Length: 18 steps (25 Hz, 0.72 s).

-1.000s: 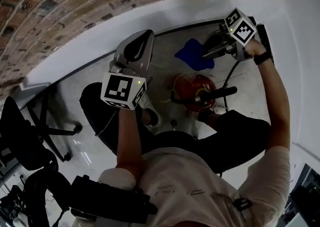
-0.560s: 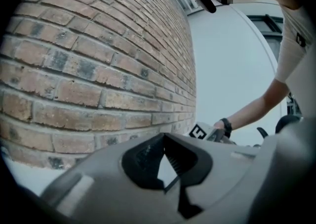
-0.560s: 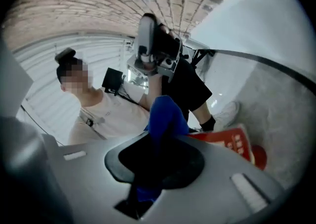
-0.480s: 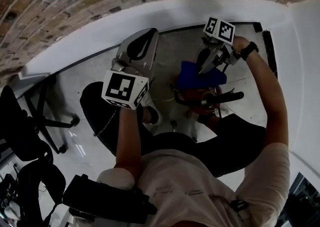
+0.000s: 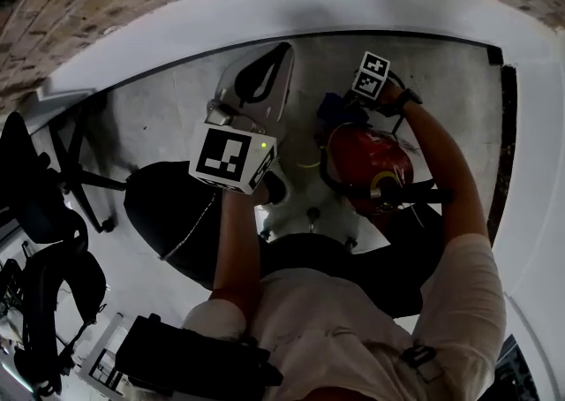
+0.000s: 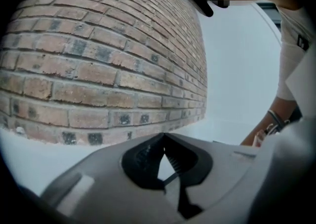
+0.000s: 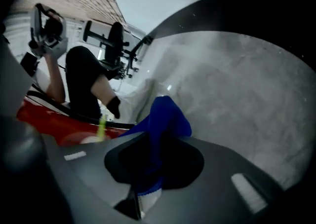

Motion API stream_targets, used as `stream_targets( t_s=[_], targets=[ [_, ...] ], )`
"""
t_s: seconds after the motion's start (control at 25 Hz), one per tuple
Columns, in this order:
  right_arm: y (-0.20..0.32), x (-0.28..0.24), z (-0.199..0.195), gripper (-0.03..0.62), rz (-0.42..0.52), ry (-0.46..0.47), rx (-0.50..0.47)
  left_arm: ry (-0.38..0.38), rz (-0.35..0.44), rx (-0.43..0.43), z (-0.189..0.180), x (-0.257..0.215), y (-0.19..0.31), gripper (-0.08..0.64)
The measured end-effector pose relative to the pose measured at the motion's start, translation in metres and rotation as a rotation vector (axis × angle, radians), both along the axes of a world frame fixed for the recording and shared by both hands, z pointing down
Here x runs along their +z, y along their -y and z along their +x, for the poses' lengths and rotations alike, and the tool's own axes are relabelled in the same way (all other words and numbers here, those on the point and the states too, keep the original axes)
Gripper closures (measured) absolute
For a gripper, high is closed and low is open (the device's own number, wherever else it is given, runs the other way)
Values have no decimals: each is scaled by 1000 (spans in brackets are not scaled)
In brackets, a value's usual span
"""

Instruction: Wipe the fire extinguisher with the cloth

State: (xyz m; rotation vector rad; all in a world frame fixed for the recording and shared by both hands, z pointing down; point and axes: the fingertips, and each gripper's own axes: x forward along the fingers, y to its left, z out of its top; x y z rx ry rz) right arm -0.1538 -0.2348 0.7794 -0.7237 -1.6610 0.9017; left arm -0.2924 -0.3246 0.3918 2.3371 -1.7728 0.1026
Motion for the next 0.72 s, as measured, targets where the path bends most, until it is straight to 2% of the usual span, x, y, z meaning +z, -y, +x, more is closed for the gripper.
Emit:
stream_targets(
  t_s=[0.16, 0.2, 0.28, 0.36, 0.44, 0.52, 0.6, 0.72],
  targets=[
    [12, 75, 21, 529, 301, -82, -114, 10, -25, -29, -3, 9, -9, 558],
    [15, 80, 22, 531, 340, -76, -137, 13, -26, -34, -5, 10, -11, 559],
    [17, 67, 16, 529, 348, -35, -142, 17, -19, -37, -7, 11, -14, 560],
    [20, 13, -2, 529, 271, 63, -88, 20, -13, -34, -7, 9, -17, 558],
    [25, -76, -26, 529, 121, 204, -8, 21, -3, -26, -6, 4, -18, 560],
    [26, -178, -41, 529, -55, 318, 19, 17, 11, -22, -8, -4, -19, 559],
    [20, -269, -44, 529, -191, 390, -31, 16, 30, -28, -14, -13, -21, 560],
    [-1, -358, -31, 529, -265, 425, -242, 7, 60, -48, -27, -26, -22, 559]
  ],
)
